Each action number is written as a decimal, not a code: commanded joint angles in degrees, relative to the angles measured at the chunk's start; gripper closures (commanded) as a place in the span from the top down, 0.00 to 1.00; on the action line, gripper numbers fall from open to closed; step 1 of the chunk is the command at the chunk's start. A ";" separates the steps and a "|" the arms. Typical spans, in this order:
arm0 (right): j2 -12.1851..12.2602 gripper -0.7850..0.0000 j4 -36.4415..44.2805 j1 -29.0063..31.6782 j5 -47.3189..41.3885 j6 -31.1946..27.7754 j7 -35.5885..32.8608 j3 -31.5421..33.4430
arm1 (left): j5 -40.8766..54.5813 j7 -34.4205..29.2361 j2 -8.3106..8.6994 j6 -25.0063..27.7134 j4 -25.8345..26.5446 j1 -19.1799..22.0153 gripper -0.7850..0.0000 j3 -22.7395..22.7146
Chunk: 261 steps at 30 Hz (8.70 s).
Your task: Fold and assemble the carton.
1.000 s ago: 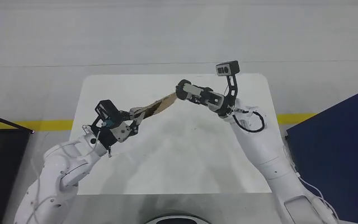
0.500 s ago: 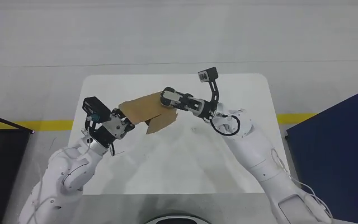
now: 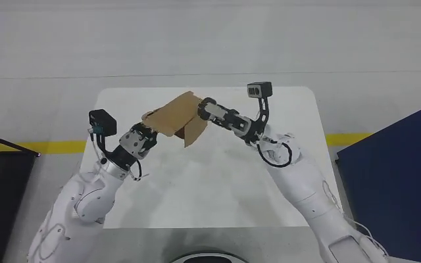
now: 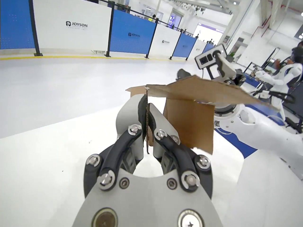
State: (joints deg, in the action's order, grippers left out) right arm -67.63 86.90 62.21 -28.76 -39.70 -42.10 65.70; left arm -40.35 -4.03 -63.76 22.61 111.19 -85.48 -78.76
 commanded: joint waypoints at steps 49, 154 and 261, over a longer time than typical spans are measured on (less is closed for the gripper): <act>0.75 1.00 -12.56 -6.44 -2.95 4.06 -23.80 0.11 | 54.35 -24.60 0.85 21.12 -8.15 0.16 0.00 2.64; 0.33 0.00 -6.42 -5.08 0.21 14.56 -15.83 -2.48 | -5.17 -6.01 0.69 20.84 3.42 1.52 0.55 -2.64; 4.16 1.00 -8.71 0.37 -4.63 12.84 -11.07 22.02 | 124.79 -73.52 -0.37 -49.35 -38.02 29.60 0.00 16.16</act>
State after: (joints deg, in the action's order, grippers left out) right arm -63.54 77.41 62.31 -35.32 -27.15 -53.94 87.74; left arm 82.38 -78.30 -63.76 -26.20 73.57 -56.53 -64.29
